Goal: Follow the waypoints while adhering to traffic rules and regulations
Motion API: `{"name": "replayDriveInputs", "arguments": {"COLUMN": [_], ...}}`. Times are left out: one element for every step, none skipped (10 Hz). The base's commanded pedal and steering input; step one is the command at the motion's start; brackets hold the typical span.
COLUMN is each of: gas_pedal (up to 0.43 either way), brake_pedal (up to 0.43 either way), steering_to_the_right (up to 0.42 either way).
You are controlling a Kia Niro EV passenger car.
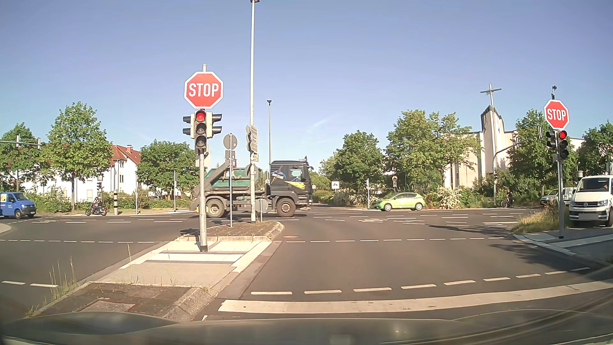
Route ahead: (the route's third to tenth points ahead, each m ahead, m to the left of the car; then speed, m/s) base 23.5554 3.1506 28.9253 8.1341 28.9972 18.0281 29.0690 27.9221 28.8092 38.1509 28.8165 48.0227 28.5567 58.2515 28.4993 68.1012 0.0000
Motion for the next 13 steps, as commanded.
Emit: {"name": "replayDriveInputs", "arguments": {"gas_pedal": [0.0,0.0,0.0,0.0,0.0,0.0,0.0,0.0,0.0,0.0,0.0,0.0,0.0], "brake_pedal": [0.305,0.305,0.305,0.305,0.305,0.305,0.305,0.305,0.305,0.305,0.305,0.305,0.305], "steering_to_the_right": [0.01,0.01,0.01,0.01,0.01,0.011,0.011,0.011,0.011,0.011,0.012,0.012,0.012]}}
